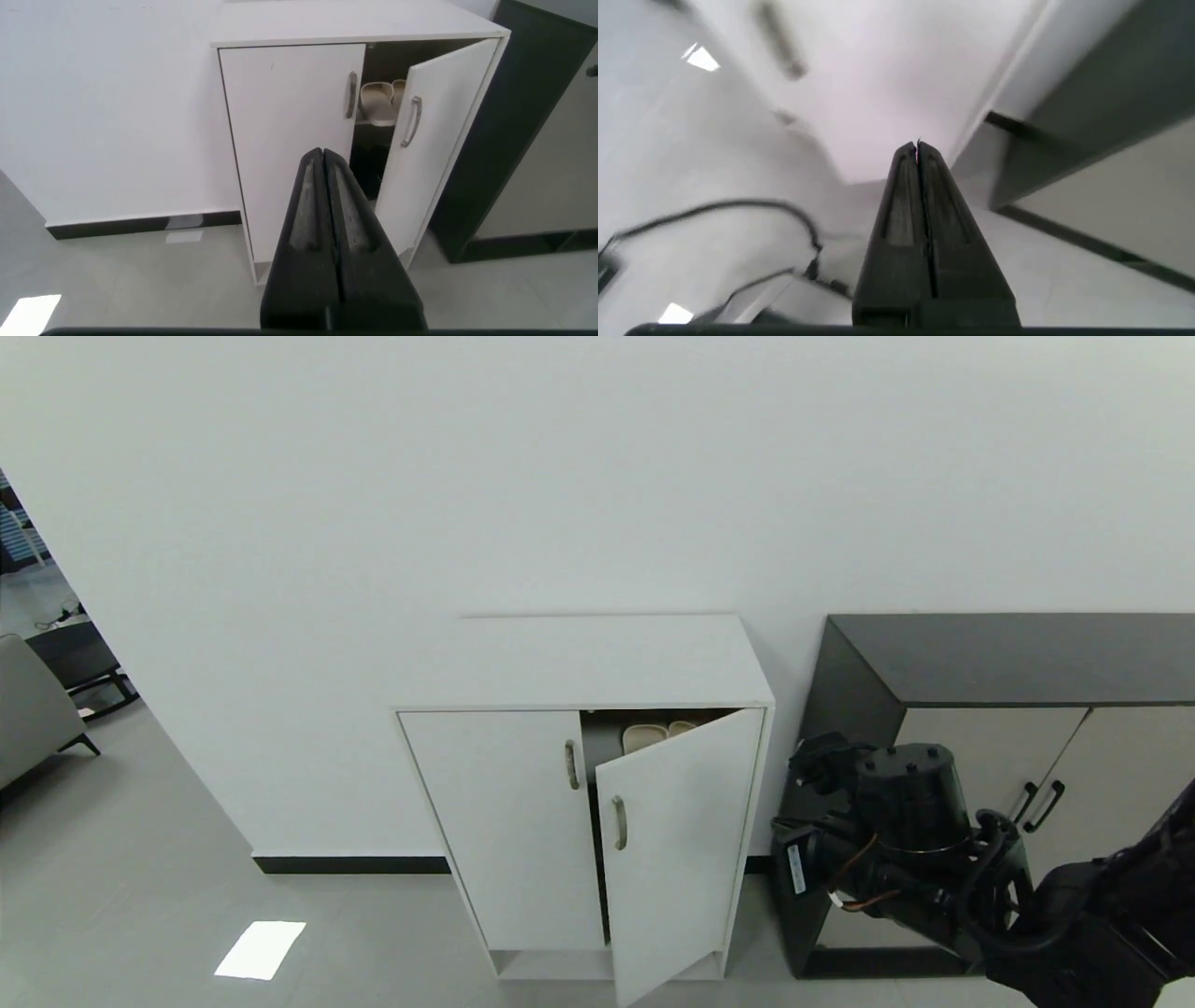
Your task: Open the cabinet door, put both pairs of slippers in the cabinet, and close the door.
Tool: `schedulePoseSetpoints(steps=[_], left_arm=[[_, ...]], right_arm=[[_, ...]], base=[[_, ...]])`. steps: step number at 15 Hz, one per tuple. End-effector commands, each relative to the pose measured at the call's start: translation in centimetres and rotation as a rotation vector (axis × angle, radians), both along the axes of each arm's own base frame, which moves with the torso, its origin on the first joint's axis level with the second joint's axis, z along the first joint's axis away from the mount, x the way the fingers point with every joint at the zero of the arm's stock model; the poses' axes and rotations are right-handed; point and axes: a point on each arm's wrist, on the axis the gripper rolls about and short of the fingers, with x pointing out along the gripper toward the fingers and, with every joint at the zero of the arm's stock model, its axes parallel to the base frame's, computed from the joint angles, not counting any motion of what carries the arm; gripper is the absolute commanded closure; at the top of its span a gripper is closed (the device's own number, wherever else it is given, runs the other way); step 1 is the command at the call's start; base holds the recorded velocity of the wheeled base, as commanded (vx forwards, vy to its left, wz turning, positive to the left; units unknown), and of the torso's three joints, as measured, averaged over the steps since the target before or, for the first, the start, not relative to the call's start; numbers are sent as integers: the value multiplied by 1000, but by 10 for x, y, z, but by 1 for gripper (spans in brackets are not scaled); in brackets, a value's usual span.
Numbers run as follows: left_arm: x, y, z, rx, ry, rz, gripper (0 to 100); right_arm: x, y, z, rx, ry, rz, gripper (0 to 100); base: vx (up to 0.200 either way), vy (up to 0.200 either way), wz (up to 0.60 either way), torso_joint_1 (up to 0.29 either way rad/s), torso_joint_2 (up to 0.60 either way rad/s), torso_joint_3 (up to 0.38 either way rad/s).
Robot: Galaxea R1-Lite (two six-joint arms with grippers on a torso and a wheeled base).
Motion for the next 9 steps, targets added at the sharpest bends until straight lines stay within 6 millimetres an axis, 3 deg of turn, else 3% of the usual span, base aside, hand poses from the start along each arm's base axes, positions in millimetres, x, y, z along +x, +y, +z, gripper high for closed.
schedulePoseSetpoints(steps=[1, 8, 9], left_arm=[[0, 0, 0, 0, -1, 0, 100], [0, 0, 0, 0, -1, 0, 100], [0, 0, 0, -1, -1, 0, 100]], right_arm=[[-4, 3, -4, -7, 15, 25, 100], [-17, 14, -19, -28, 70, 105, 100], [-20, 17, -21, -22, 83, 137, 100]], base=[[200, 0, 0, 2, 2, -2], [200, 0, 0, 1, 4, 4], [0, 0, 0, 0, 0, 0]])
